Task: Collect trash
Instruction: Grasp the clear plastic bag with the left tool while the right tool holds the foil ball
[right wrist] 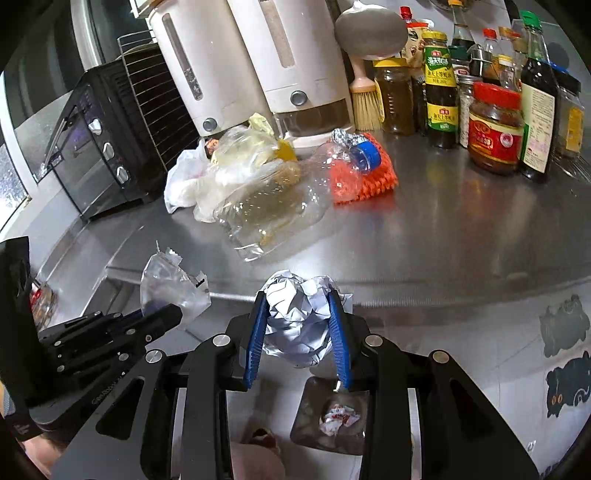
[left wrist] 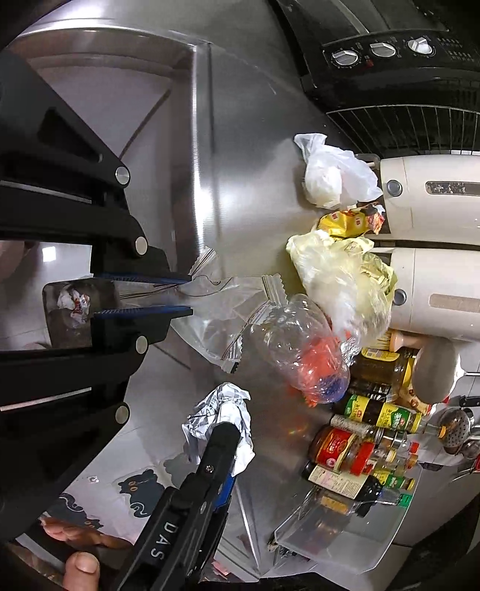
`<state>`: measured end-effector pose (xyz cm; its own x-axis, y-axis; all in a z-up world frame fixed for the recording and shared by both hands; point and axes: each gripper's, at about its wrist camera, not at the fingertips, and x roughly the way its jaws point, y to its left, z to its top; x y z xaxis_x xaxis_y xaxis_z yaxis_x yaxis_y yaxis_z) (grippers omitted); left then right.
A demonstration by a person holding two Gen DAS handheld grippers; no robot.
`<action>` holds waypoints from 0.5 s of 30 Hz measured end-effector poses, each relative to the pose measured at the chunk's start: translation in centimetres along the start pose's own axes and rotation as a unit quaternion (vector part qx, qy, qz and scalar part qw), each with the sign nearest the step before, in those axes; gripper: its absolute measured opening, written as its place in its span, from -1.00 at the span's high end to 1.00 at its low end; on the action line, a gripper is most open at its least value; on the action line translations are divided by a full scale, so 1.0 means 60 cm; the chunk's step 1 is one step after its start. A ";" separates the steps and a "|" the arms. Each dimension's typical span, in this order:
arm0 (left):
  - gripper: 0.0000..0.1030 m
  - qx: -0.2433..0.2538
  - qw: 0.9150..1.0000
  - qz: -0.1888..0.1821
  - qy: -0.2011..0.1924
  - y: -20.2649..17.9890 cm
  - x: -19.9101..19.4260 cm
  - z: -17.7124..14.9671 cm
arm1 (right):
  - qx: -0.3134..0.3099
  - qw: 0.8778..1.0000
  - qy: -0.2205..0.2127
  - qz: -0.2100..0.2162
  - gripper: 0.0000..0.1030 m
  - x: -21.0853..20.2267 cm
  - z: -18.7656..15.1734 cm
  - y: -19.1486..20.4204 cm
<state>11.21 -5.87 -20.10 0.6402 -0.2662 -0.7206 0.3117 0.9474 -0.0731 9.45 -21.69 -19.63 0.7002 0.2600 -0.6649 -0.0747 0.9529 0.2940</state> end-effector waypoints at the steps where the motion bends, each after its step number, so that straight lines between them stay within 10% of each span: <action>1: 0.80 0.000 1.000 0.000 0.001 -0.001 -0.001 -0.004 | 0.002 1.000 0.000 0.001 0.35 -0.002 -0.002 -0.001; 15: 0.80 -0.008 1.000 -0.006 0.014 -0.012 -0.003 -0.037 | 0.015 1.000 -0.009 -0.017 0.35 -0.021 -0.014 -0.019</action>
<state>9.27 -6.12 -21.44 0.6170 -0.2735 -0.7379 0.3088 0.9466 -0.0927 8.07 -22.96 -19.70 0.7151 0.2245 -0.6620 -0.0292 0.9558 0.2926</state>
